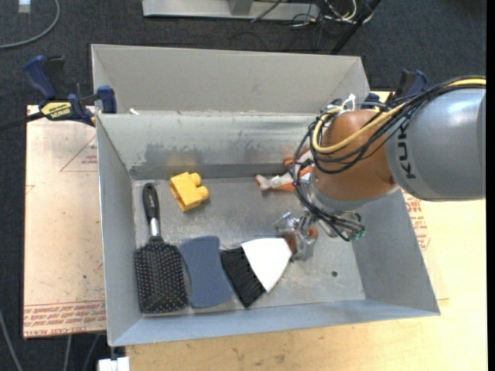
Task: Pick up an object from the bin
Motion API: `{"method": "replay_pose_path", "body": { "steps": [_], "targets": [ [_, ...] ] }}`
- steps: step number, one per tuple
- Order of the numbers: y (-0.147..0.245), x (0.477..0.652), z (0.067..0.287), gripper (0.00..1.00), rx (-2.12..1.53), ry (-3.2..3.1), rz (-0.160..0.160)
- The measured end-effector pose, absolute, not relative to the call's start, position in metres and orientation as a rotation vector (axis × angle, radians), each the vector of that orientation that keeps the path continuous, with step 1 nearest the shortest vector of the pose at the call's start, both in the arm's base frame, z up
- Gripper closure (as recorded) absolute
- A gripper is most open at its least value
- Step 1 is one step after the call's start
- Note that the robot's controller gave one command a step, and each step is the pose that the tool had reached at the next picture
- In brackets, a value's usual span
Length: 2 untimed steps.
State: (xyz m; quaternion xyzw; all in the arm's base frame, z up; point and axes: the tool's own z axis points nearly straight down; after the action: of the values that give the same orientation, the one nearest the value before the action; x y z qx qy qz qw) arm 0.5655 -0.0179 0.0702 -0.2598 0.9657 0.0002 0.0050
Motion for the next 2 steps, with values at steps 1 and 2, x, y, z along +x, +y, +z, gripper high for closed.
{"method": "replay_pose_path", "body": {
  "steps": [1, 2],
  "targets": [
    [-0.01, 0.568, 0.106, 1.0, -0.823, 3.031, 0.004],
    [-0.027, 0.58, 0.131, 1.0, -0.999, 2.952, -0.007]
  ]
}}
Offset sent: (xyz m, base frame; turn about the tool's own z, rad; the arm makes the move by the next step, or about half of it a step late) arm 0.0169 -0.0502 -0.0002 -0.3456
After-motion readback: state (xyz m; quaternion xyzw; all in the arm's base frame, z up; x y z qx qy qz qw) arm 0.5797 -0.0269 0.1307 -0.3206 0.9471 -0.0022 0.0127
